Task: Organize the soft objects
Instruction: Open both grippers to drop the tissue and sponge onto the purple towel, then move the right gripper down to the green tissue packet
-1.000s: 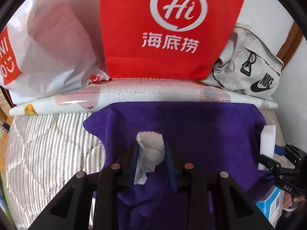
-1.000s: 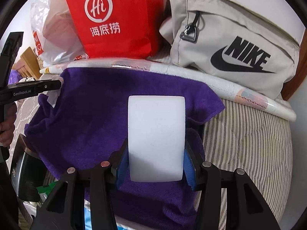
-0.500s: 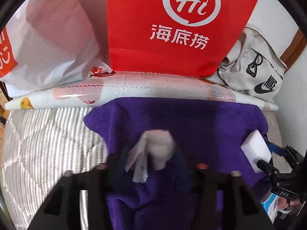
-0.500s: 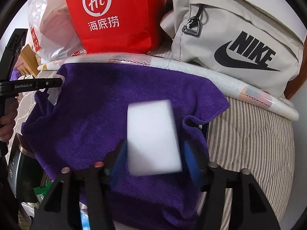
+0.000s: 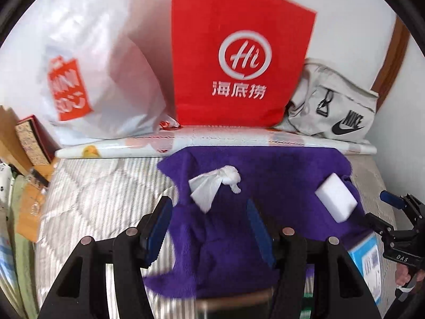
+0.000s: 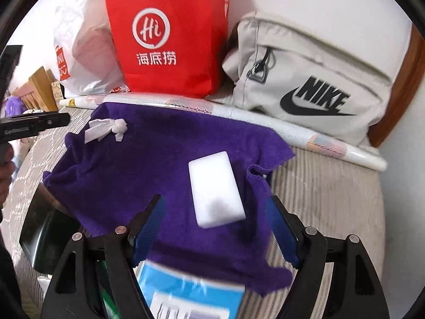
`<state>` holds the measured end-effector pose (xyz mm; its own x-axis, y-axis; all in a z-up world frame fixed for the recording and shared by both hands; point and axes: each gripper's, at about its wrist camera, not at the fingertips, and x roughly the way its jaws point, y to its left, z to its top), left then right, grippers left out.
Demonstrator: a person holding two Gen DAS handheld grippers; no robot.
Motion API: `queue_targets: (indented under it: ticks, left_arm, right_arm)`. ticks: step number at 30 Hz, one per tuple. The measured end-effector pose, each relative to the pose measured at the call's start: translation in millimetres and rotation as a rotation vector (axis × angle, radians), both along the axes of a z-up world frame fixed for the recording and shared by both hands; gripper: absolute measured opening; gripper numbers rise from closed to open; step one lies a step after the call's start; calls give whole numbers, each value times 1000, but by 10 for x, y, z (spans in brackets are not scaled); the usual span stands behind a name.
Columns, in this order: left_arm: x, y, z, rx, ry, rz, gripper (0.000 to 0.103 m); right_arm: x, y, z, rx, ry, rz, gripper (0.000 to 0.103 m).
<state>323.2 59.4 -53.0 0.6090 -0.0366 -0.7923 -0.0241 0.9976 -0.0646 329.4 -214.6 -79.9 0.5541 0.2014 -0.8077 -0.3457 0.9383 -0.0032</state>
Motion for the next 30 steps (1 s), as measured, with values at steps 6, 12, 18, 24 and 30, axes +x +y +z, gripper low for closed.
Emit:
queue_targets:
  ticks: [6, 12, 18, 24, 30]
  left_arm:
    - [-641, -17, 279, -27, -81, 2, 57]
    - [-1273, -42, 368, -16, -112, 14, 57]
    - [-1772, -76, 308, -24, -96, 23, 57]
    - [-2186, -85, 232, -18, -111, 57, 57]
    - [-2459, -141, 27, -50, -100, 55, 57]
  right_arm:
    - [-431, -88, 147, 96, 17, -6, 79]
    - [-1006, -124, 224, 163, -8, 1, 79]
    - [-1453, -148, 275, 235, -21, 11, 79]
    - [-1849, -193, 263, 249, -40, -1, 79]
    - [-2226, -260, 214, 239, -70, -4, 79]
